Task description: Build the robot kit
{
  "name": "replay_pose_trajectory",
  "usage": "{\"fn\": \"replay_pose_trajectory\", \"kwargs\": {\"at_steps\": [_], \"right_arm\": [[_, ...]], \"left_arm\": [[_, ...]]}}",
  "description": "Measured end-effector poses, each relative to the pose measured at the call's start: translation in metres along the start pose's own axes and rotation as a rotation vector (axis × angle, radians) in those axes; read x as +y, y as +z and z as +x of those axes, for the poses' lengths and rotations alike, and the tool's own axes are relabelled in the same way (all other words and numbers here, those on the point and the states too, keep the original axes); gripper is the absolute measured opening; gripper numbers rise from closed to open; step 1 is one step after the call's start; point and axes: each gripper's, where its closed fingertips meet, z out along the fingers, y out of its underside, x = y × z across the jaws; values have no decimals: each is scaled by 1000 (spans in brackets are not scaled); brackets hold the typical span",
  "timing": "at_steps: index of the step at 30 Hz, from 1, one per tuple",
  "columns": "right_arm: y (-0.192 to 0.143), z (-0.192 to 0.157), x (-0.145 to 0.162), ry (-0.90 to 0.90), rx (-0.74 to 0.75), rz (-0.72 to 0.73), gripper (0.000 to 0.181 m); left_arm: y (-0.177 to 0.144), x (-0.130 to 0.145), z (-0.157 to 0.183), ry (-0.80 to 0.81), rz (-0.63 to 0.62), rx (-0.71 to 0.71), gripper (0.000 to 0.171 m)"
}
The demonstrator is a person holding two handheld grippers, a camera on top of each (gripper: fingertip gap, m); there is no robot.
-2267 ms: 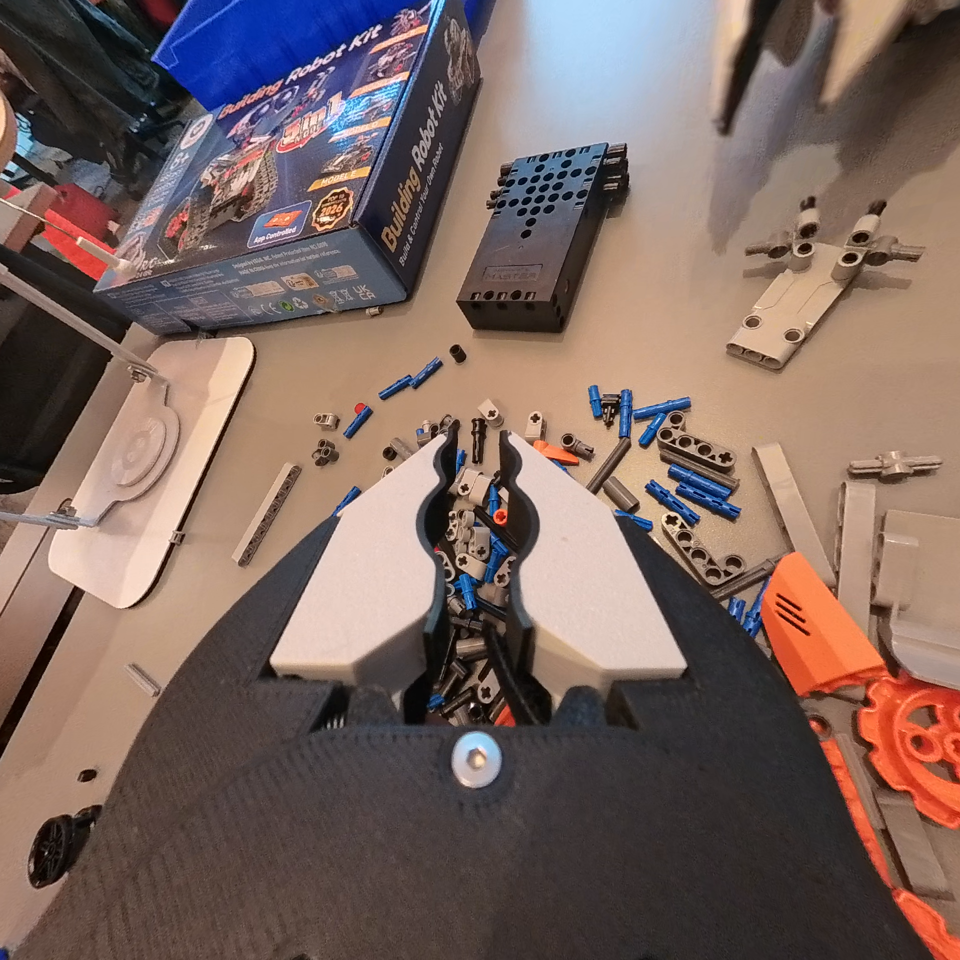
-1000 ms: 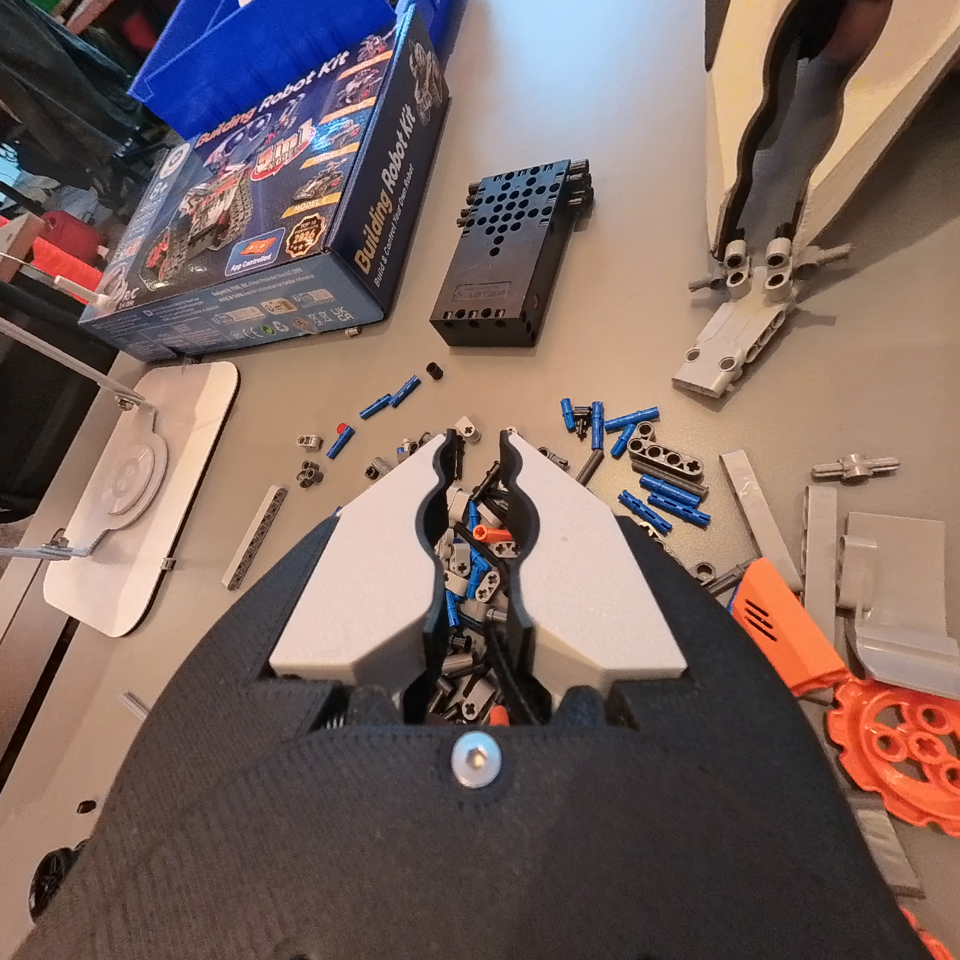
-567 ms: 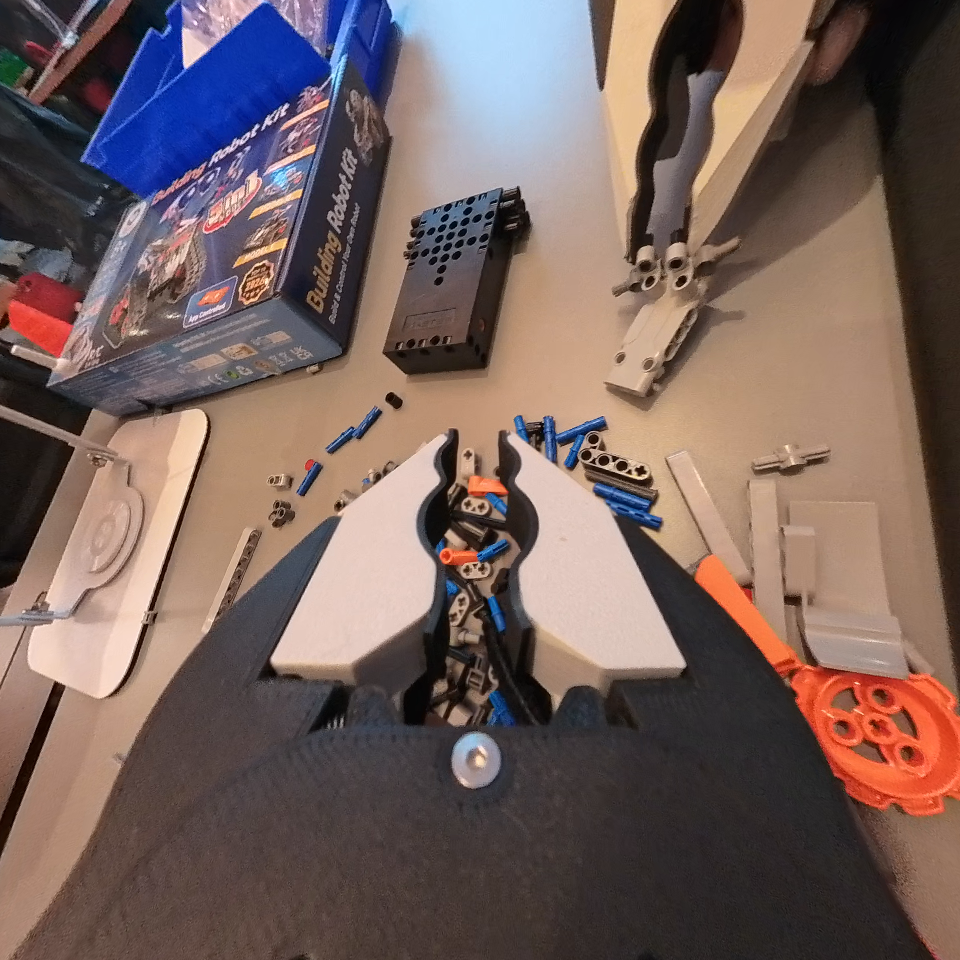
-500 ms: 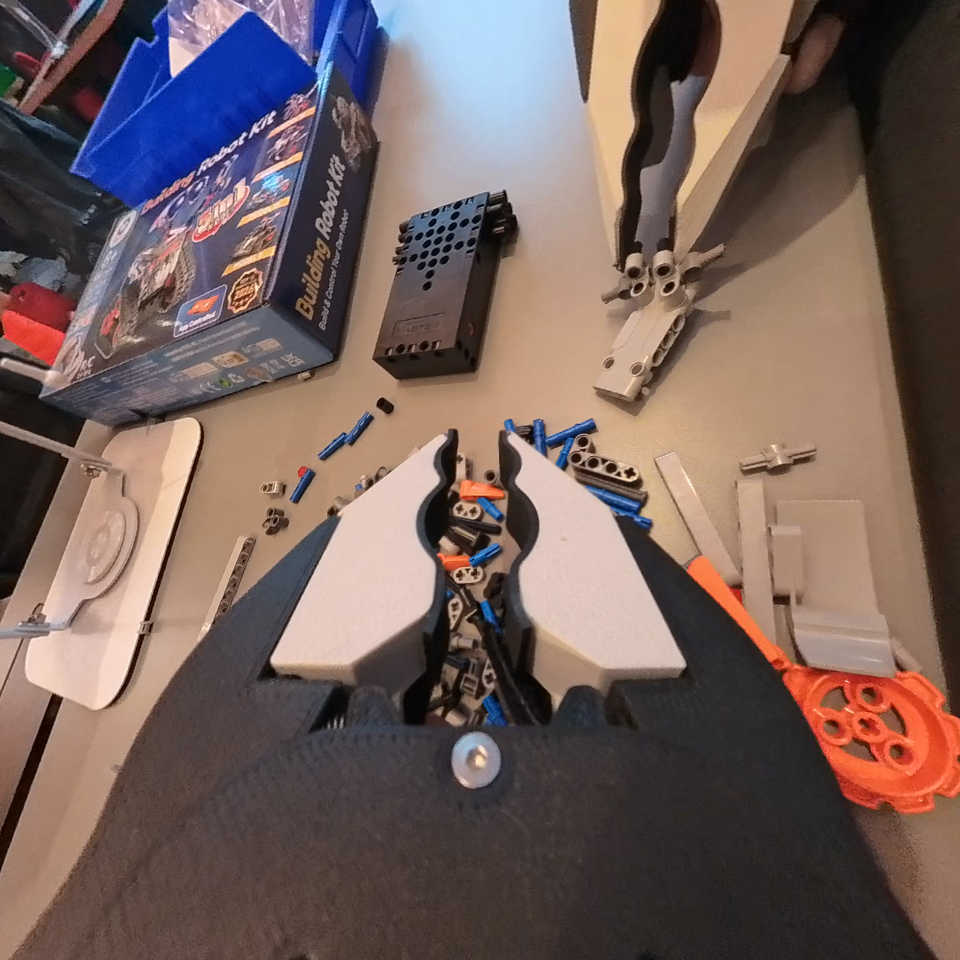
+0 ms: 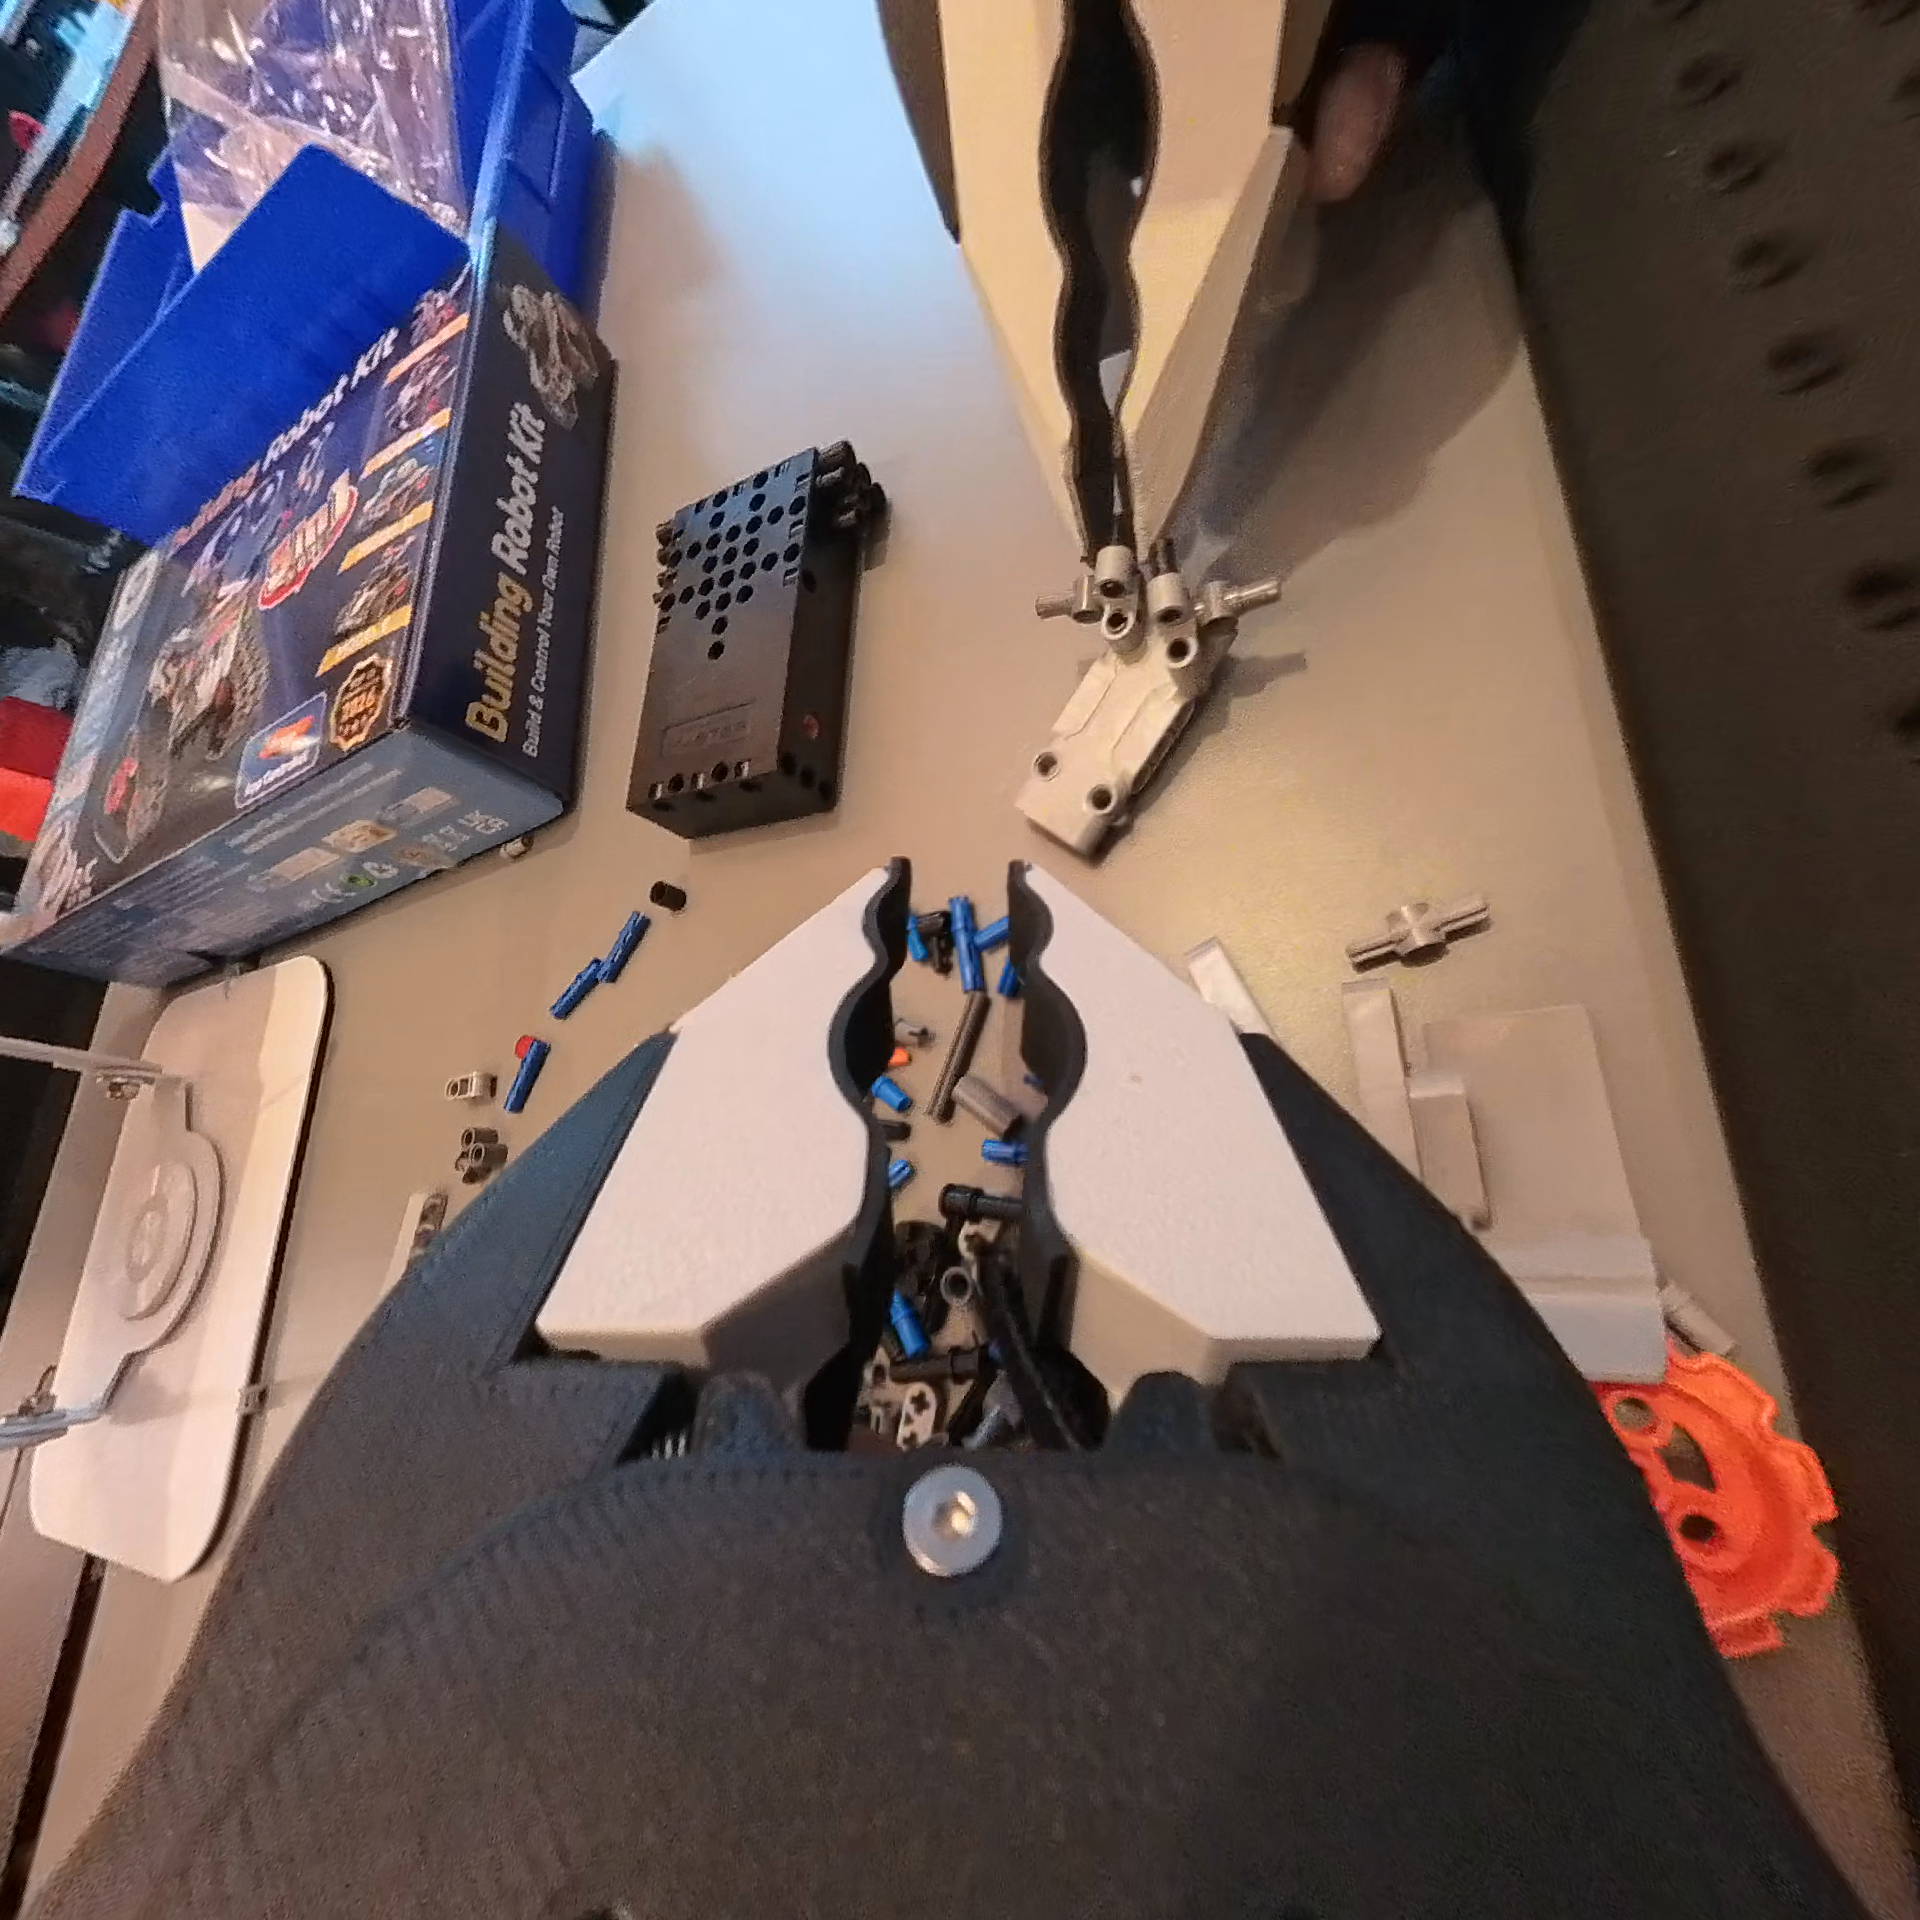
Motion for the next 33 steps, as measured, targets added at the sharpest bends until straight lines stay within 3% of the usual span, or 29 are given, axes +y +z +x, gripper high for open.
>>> {"fn": "replay_pose_trajectory", "kwargs": {"at_steps": [10,13,19,22,26,33], "right_arm": [[-6,3,-10,-17,23,43,2],[-16,5,-29,-17,36,131,3],[-25,-2,-77,32,-112,306,3],[-24,-6,-96,29,-199,338,3],[-25,-6,-115,11,-280,361,2],[-12,13,-120,16,-229,344,3]], "left_arm": [[8,-2,7,43,-16,1,22],[3,-4,-6,16,1,-49,26],[-16,-18,-38,68,75,-247,36],[-27,-27,-45,90,135,-304,29],[-38,-31,-54,73,187,-345,3],[-57,-31,-74,58,226,-435,0]]}}
